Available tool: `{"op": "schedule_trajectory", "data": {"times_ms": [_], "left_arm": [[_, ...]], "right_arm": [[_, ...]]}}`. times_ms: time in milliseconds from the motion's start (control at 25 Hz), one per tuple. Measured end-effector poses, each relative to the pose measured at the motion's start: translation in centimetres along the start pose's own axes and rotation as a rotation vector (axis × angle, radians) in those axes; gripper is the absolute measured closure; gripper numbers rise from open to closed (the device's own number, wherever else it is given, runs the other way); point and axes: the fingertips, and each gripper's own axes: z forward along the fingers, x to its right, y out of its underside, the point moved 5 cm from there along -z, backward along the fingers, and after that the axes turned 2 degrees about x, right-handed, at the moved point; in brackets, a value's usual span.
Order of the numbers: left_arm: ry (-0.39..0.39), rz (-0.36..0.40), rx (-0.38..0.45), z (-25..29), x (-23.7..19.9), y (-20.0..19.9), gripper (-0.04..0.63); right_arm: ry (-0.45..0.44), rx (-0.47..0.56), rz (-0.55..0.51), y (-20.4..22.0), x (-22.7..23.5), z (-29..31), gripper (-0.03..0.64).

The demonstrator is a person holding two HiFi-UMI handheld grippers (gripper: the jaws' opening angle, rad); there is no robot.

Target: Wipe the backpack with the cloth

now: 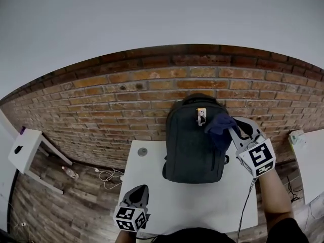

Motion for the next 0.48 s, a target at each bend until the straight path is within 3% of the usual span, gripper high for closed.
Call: {"op": "schedule_trajectory", "data": {"times_ms": [480], "left_arm": [[-0.047,-0.083,0.025,0.5,-4.8,1.5,0.598]], "right_arm": [[-0.125,-0.063,-0.248,-5.2,0.6,13.0,0.577]]}}
